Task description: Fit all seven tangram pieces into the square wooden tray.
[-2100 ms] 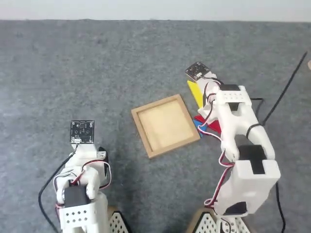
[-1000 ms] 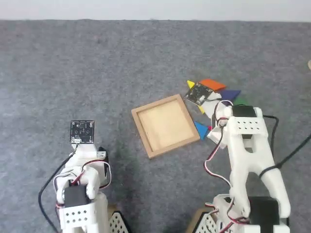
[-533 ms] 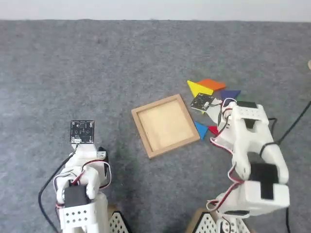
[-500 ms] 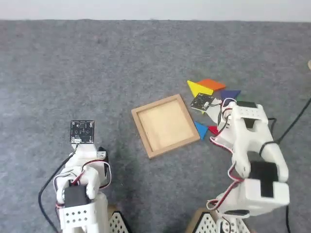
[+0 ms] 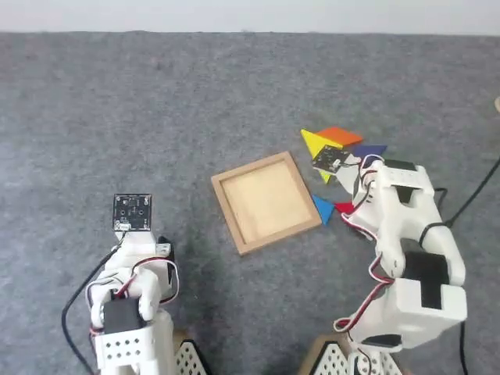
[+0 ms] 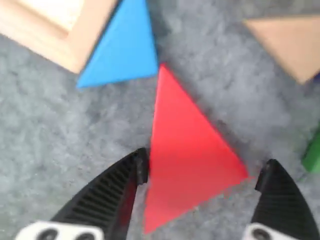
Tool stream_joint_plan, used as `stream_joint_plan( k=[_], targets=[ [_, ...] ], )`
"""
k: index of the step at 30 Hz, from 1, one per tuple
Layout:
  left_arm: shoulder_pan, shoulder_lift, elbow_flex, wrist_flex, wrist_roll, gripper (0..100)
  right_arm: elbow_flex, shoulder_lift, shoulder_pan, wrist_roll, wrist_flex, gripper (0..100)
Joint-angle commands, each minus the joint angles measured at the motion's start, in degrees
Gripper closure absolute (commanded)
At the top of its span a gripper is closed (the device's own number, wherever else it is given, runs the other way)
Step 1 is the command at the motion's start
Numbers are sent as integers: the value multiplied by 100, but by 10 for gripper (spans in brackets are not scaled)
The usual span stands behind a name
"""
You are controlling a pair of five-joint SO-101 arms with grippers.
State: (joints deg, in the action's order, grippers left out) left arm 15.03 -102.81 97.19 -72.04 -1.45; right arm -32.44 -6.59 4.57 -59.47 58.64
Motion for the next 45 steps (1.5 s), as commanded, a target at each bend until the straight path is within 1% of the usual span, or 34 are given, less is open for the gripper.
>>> stream_joint_plan(
  k=[1,6,13,18,20,26,29,34,38,45],
  targets=[
    [26,-114,-75,-18,-9,907,237,-22,207,88,40,653],
    [26,-114,-75,-18,-9,907,237,-22,163,97,40,653],
    [26,-114,-75,-18,-9,907,237,-22,-242,62,-127,653],
    [26,-114,-75,-18,-9,907,211,-31,-224,62,-110,653],
    [26,-114,-75,-18,-9,907,149,-31,-207,62,-110,677],
    [26,-114,-75,-18,-9,907,141,-22,-198,176,-101,854],
    [26,-114,-75,-18,-9,907,141,-22,-198,325,-110,909],
    [26,-114,-75,-18,-9,907,141,4,-101,378,-119,918],
    [26,-114,-75,-18,-9,907,149,40,110,378,-127,919],
    [26,-114,-75,-18,-9,907,325,75,207,870,-154,920]
  ],
)
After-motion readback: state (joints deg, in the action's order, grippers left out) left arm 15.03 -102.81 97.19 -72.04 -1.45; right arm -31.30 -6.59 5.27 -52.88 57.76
